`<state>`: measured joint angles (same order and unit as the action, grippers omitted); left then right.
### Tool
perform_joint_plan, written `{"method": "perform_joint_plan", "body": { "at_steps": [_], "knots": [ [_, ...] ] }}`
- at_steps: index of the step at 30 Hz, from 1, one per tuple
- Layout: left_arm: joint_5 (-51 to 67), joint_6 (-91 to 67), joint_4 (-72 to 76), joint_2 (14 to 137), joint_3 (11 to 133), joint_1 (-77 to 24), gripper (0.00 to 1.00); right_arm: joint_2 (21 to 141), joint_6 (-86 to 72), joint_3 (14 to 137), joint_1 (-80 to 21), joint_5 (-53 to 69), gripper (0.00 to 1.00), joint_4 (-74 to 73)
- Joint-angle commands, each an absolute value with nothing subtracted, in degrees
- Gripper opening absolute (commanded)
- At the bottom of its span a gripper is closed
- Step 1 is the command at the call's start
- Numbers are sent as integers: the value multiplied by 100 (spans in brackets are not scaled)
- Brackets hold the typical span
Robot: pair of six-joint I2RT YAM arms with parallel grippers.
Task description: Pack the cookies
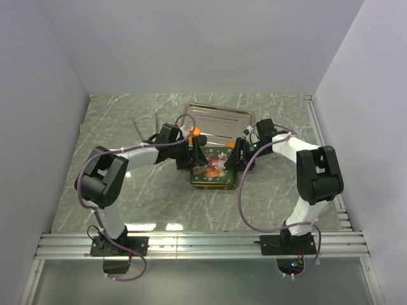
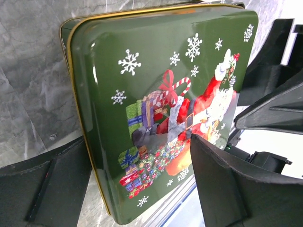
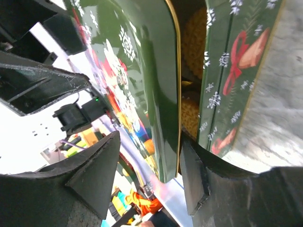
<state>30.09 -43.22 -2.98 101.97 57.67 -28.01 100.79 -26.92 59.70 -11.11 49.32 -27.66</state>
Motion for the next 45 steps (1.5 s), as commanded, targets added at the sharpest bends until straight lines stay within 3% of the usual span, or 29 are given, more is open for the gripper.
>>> {"method": "perform_joint_plan", "body": {
  "at_steps": [1, 10, 21, 27, 33, 45],
  "knots": [
    [3006, -4201, -378, 10204, 6047, -2865, 84, 9870, -2479, 6424, -1125, 4474, 60, -3400],
    [2997, -4236, -483, 10213, 6170, -2918, 83, 9765, -2215, 7137, -1116, 3367, 61, -4578],
    [2830, -4113, -914, 10380, 6530, -3023, 83, 8939, -2539, 6611, -949, 2330, 60, -4685],
    [2795, -4105, -1186, 10485, 6758, -3076, 83, 8710, -3593, 5486, -782, 1715, 51, -3753],
    [2663, -4052, -1573, 10538, 7022, -3146, 83, 8930, -3709, 5265, -773, 1099, 40, -3456],
    [2338, -4096, -2214, 10635, 7470, -3234, 84, 9790, -3806, 5967, -1265, 1916, 35, -2909]
  ]
}}
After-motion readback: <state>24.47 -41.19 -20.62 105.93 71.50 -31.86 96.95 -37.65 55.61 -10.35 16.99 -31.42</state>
